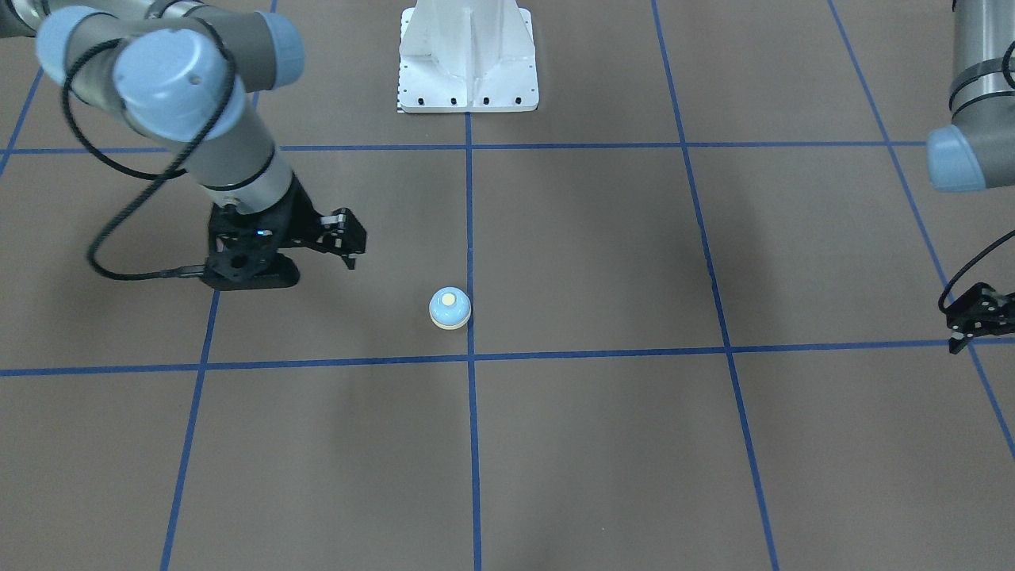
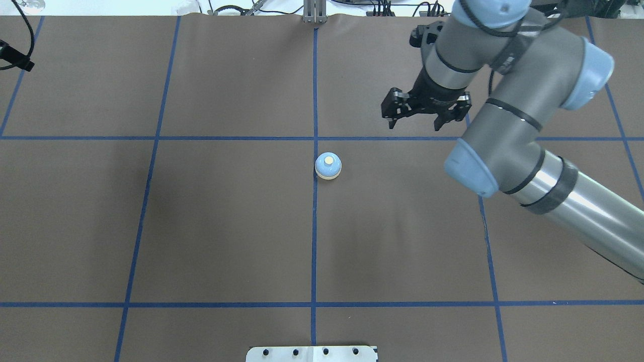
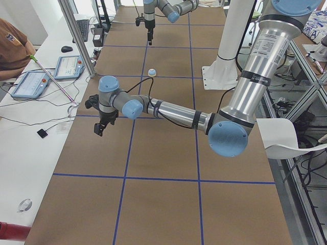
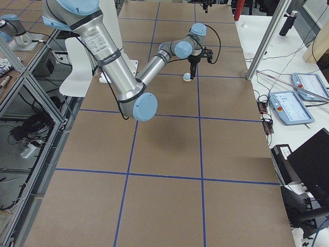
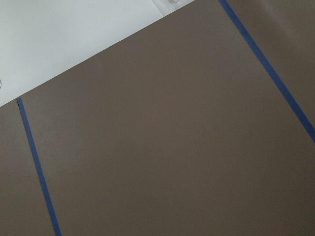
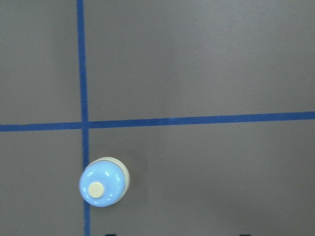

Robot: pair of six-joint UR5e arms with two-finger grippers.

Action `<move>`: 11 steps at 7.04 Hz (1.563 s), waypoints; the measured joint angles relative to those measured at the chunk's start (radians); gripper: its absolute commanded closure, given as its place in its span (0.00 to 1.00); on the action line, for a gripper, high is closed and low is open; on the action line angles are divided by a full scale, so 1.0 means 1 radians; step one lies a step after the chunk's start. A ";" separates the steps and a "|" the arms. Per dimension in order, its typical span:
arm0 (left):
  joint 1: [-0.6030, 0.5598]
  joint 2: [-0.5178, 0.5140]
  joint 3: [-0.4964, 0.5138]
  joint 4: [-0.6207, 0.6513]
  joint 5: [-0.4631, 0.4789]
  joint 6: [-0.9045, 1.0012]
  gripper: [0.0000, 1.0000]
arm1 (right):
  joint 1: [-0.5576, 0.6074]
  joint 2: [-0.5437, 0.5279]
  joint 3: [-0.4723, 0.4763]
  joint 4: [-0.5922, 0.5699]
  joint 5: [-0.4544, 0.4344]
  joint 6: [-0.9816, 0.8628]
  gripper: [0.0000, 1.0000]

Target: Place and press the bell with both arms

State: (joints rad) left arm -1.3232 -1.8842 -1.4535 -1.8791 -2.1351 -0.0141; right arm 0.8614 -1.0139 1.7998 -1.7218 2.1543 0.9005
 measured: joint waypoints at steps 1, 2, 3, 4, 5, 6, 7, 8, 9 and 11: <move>-0.048 0.032 -0.003 0.028 -0.020 0.087 0.00 | 0.043 -0.102 0.077 -0.014 0.003 -0.089 0.00; -0.098 0.055 -0.003 0.065 -0.040 0.175 0.00 | 0.101 -0.199 0.125 -0.019 0.006 -0.202 0.00; -0.145 0.079 -0.005 0.097 -0.050 0.253 0.00 | 0.167 -0.280 0.141 -0.021 0.009 -0.342 0.00; -0.188 0.115 -0.009 0.113 -0.056 0.314 0.00 | 0.251 -0.353 0.131 -0.022 0.028 -0.494 0.00; -0.224 0.157 -0.014 0.119 -0.058 0.363 0.00 | 0.350 -0.414 0.098 -0.019 0.078 -0.648 0.00; -0.245 0.198 -0.030 0.121 -0.058 0.390 0.00 | 0.449 -0.466 0.051 -0.016 0.129 -0.794 0.00; -0.254 0.237 -0.057 0.123 -0.058 0.391 0.00 | 0.529 -0.502 0.010 -0.014 0.151 -0.888 0.00; -0.257 0.264 -0.081 0.124 -0.067 0.355 0.00 | 0.581 -0.523 -0.015 -0.012 0.152 -0.926 0.00; -0.257 0.285 -0.107 0.124 -0.090 0.288 0.00 | 0.605 -0.538 -0.027 -0.012 0.141 -0.938 0.00; -0.256 0.332 -0.164 0.124 -0.123 0.192 0.00 | 0.636 -0.559 -0.037 -0.012 0.124 -0.937 0.00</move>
State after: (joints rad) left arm -1.5792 -1.5523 -1.6174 -1.7556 -2.2584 0.1781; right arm 1.4976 -1.5727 1.7628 -1.7341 2.2783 -0.0360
